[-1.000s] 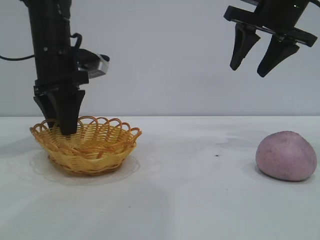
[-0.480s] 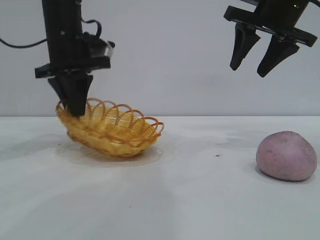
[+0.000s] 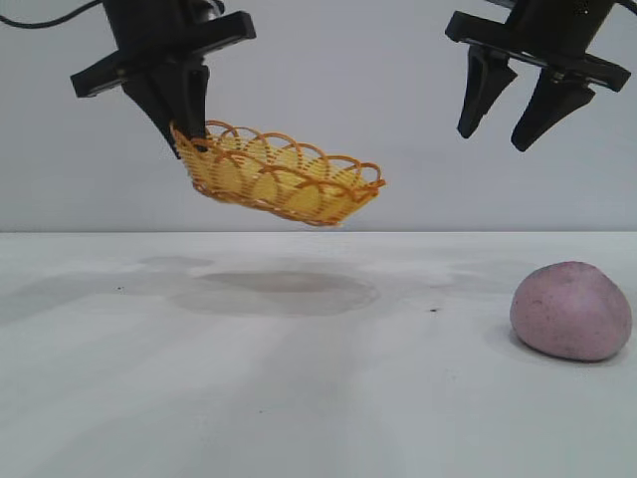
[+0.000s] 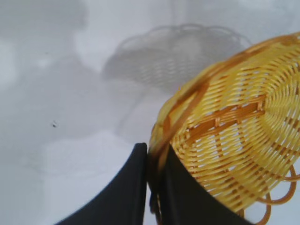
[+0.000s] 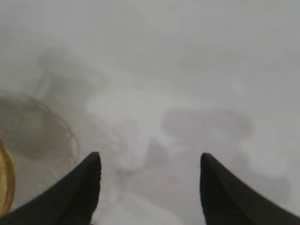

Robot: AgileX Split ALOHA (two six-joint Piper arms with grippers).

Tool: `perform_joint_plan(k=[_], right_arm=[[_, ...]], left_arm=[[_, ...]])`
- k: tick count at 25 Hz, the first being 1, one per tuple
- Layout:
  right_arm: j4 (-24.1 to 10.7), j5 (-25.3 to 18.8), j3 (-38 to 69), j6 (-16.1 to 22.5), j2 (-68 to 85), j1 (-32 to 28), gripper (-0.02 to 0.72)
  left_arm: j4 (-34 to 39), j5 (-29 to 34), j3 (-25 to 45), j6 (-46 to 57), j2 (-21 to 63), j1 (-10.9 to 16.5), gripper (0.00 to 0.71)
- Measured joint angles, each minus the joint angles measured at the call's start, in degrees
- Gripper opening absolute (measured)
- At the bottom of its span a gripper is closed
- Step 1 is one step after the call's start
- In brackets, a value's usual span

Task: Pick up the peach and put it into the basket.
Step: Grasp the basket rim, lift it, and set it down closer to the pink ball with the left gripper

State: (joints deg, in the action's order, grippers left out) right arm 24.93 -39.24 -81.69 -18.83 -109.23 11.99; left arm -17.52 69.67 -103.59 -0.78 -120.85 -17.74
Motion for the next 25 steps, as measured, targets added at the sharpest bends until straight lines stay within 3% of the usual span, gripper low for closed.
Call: perform_joint_plan(k=[10, 14, 22, 23, 25], right_arm=[[0.0, 0.4, 0.0, 0.0, 0.0, 0.0, 0.443], [0.0, 0.5, 0.0, 0.0, 0.0, 0.0, 0.443], [0.0, 0.5, 0.0, 0.0, 0.0, 0.0, 0.443], [0.0, 0.5, 0.0, 0.0, 0.0, 0.0, 0.443], [0.0, 0.5, 0.0, 0.0, 0.0, 0.0, 0.443]], left_arm=[[-14.8, -18.7, 26.0, -4.0, 5.5, -0.7, 0.000], [-19.6, -22.3, 29.2, -6.9, 5.5, -0.7, 0.000], [-23.8, -23.6, 29.5, -7.2, 1.5, -0.7, 0.000], [-23.8, -23.5, 29.6, -7.2, 1.5, -0.7, 0.067], [-23.8, -23.5, 29.7, -7.2, 1.5, -0.7, 0.067]])
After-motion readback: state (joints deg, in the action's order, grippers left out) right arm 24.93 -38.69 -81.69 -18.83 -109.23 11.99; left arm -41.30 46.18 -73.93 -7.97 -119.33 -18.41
